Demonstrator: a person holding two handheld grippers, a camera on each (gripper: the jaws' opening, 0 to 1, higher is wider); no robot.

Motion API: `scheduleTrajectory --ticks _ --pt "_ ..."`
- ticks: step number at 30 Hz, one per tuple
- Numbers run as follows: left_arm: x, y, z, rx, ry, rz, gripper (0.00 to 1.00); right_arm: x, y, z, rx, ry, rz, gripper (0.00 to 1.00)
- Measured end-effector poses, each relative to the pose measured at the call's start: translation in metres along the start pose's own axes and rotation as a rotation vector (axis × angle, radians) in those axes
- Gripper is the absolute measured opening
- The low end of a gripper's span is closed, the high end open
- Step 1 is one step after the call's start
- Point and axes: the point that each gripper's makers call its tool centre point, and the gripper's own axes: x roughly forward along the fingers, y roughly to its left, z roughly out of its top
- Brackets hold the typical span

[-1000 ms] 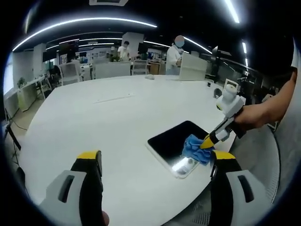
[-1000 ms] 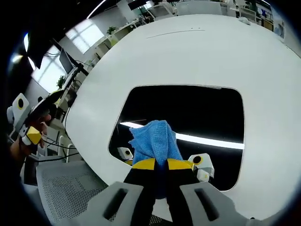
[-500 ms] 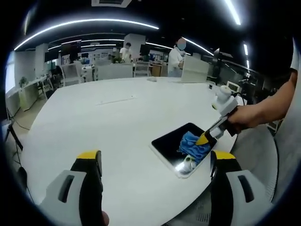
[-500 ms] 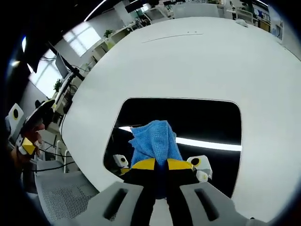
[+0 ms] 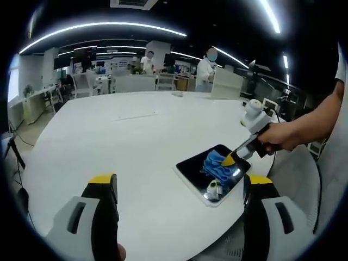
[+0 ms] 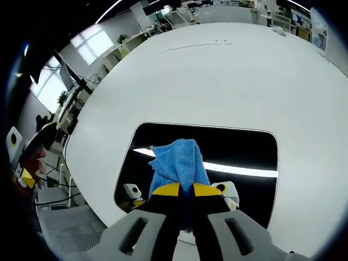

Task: Wipe the mirror surface with the cleaning cloth until all visible marks leave the cleaned area.

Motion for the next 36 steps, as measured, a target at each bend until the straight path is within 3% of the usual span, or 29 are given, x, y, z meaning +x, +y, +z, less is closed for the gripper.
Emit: scheduleTrajectory --ticks 12,20,36 --pt "-0.002 0.006 -0.011 -0.029 0.008 0.002 0.96 0.009 -0.006 0.021 -0.018 0.001 -0.024 0.01" --pt "-0.002 0.009 -0.008 -0.031 0.002 0.005 0.95 0.023 -0.013 0.038 -0.032 0.008 -0.039 0.01" --pt "-0.008 0.013 -0.010 -0.038 0.007 0.018 0.95 0.027 -0.015 0.053 -0.022 0.006 -0.052 0.01"
